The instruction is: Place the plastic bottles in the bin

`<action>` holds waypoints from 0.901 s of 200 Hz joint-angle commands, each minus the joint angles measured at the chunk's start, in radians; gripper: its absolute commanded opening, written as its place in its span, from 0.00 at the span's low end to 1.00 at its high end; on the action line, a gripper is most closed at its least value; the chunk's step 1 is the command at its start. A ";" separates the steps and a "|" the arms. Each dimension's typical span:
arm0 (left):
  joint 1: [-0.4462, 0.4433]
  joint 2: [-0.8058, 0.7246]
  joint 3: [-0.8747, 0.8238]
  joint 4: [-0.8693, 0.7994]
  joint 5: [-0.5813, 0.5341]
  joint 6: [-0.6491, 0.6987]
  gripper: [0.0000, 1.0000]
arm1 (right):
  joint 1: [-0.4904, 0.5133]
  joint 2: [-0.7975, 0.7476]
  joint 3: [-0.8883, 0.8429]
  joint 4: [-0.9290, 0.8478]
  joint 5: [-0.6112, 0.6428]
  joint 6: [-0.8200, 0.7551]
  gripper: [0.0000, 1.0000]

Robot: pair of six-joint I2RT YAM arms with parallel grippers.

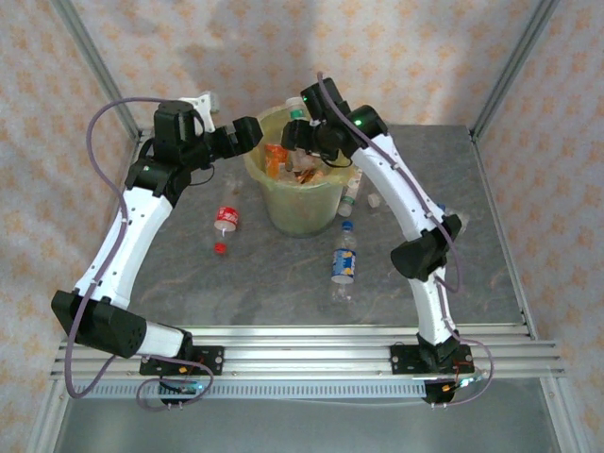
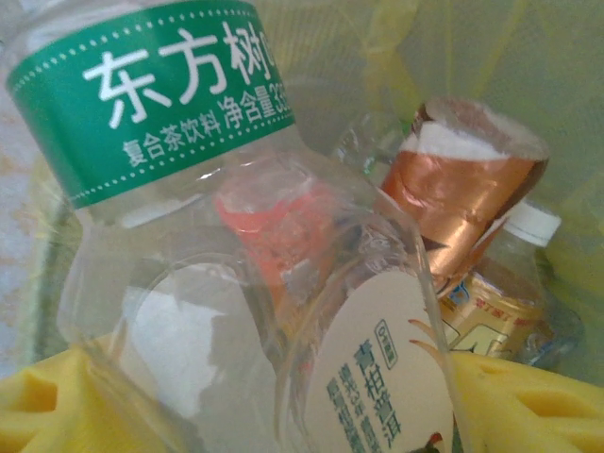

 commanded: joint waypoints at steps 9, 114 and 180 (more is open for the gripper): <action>0.006 -0.024 -0.014 -0.026 -0.047 0.015 1.00 | 0.002 -0.013 -0.013 -0.043 0.087 -0.016 0.66; 0.007 -0.028 -0.014 -0.049 -0.080 0.027 1.00 | 0.002 -0.027 0.073 -0.090 0.169 -0.057 1.00; 0.006 -0.031 -0.015 -0.065 -0.108 0.031 1.00 | -0.004 -0.110 0.125 -0.111 0.290 -0.126 0.99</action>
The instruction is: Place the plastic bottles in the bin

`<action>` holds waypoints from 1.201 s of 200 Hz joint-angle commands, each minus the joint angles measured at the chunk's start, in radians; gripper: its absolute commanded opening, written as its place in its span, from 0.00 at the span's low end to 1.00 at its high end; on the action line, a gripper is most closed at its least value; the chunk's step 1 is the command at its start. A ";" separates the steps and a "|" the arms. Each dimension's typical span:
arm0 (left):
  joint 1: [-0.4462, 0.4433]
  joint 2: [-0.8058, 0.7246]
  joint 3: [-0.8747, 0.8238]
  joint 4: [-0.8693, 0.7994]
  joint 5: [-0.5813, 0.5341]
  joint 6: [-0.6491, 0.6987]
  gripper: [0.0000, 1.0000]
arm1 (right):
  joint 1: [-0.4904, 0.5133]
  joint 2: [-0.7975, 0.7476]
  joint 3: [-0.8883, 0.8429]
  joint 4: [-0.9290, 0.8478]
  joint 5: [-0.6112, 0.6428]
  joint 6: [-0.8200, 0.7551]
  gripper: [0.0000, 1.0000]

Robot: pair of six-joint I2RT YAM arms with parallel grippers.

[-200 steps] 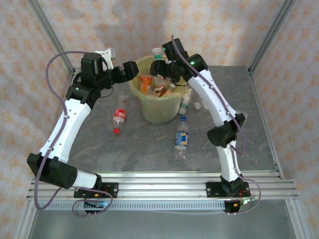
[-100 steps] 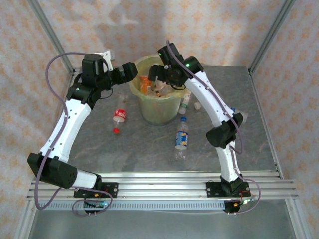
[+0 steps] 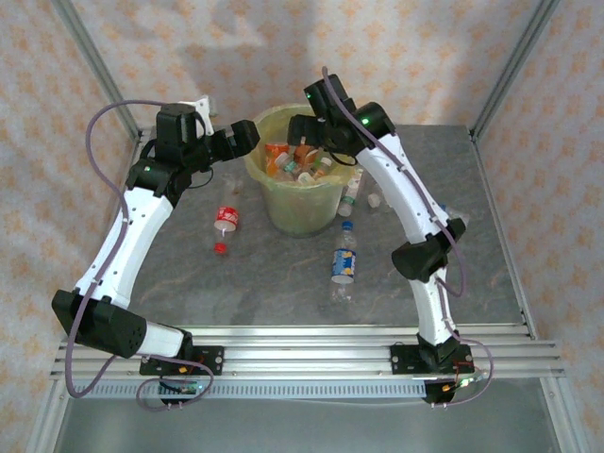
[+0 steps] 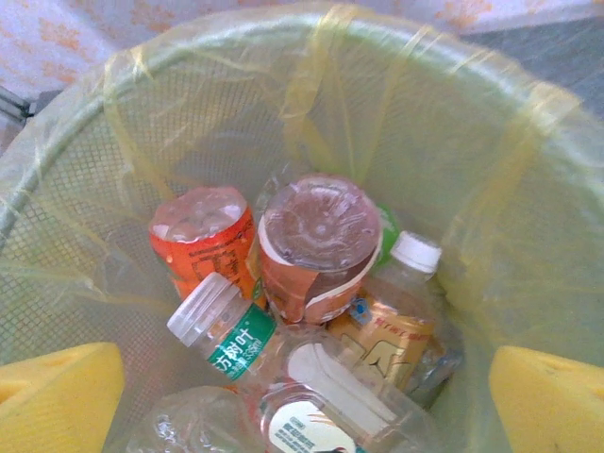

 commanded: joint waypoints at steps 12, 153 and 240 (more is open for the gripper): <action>0.006 -0.035 -0.007 -0.027 -0.042 0.017 1.00 | -0.024 -0.117 0.049 -0.049 0.124 -0.045 0.99; 0.007 -0.065 -0.039 -0.022 -0.083 0.029 1.00 | -0.420 -0.558 -0.761 0.061 0.176 0.061 0.99; 0.006 -0.055 -0.049 -0.015 -0.066 0.032 1.00 | -0.626 -0.653 -1.346 0.542 0.056 -0.098 0.99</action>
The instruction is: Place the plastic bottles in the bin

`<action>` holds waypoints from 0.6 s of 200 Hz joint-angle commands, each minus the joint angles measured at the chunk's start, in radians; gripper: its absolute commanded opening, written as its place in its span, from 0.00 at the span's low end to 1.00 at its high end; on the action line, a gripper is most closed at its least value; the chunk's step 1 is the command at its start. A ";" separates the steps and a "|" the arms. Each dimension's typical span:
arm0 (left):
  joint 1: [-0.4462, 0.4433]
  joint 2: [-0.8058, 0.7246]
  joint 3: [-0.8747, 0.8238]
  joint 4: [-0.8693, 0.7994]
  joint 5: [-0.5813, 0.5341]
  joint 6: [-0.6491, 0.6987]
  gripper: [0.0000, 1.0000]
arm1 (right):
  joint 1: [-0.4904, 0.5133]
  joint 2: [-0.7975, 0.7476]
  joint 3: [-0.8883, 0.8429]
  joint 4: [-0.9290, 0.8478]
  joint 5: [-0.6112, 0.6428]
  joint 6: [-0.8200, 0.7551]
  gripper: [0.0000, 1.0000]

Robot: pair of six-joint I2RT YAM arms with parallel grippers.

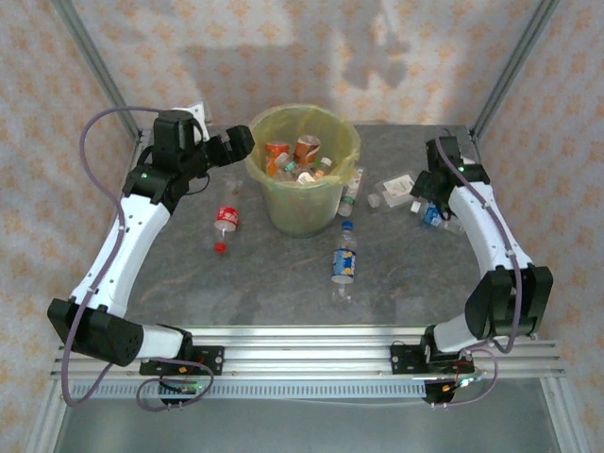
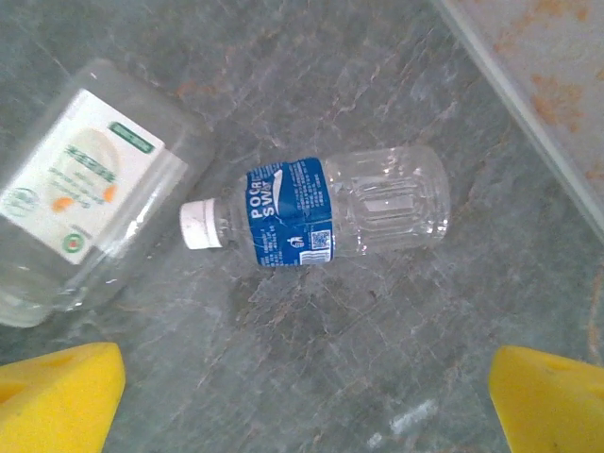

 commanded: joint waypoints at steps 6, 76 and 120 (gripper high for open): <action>0.007 -0.006 -0.003 0.004 0.007 0.028 1.00 | -0.051 -0.004 -0.057 0.206 -0.090 -0.064 0.99; 0.007 0.009 -0.014 0.006 0.027 0.030 1.00 | -0.180 0.240 0.046 0.259 -0.242 -0.209 0.99; 0.005 0.011 -0.015 0.004 0.032 0.031 1.00 | -0.236 0.311 0.079 0.304 -0.322 -0.254 0.99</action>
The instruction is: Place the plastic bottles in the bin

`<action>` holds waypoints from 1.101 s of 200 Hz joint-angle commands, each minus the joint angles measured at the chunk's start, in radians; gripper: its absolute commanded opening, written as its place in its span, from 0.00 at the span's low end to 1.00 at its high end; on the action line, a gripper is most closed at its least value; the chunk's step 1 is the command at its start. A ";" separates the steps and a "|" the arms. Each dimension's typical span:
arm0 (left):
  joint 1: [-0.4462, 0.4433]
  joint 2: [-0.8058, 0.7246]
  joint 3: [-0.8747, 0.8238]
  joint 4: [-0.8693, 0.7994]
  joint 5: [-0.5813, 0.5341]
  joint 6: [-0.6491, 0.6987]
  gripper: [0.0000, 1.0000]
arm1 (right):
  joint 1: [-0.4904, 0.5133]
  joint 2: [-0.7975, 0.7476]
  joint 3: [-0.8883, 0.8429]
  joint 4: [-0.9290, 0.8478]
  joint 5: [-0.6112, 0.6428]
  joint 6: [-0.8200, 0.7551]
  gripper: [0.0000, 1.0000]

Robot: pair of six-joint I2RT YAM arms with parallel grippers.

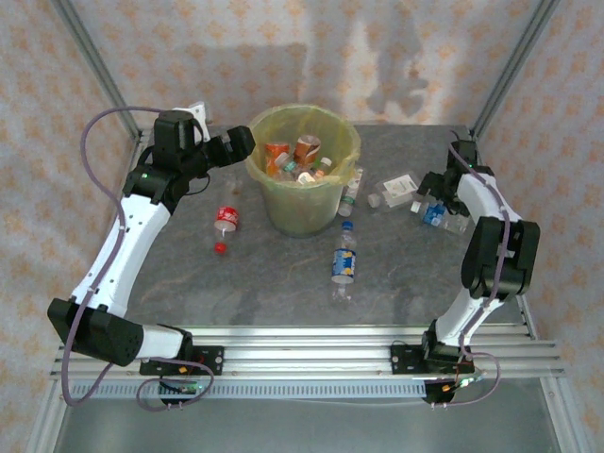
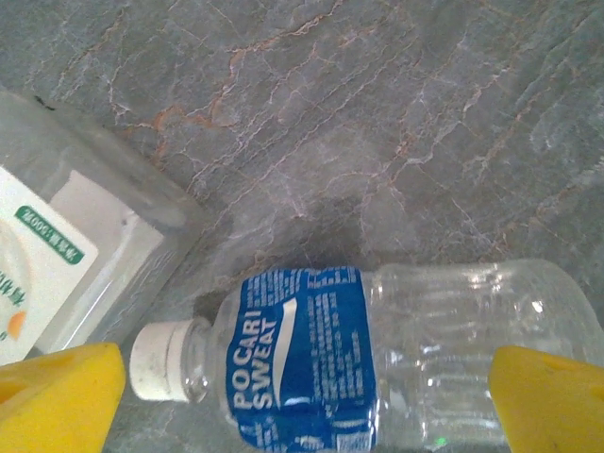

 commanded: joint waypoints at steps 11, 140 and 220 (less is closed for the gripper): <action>0.005 0.011 -0.012 0.006 0.022 0.021 1.00 | -0.029 0.033 0.069 0.038 -0.054 -0.053 0.99; 0.004 0.023 -0.018 0.000 0.024 0.023 1.00 | -0.122 0.152 0.117 -0.053 -0.286 0.007 1.00; 0.004 0.030 -0.022 0.016 0.042 0.011 1.00 | -0.118 -0.001 -0.097 -0.036 -0.376 0.104 0.98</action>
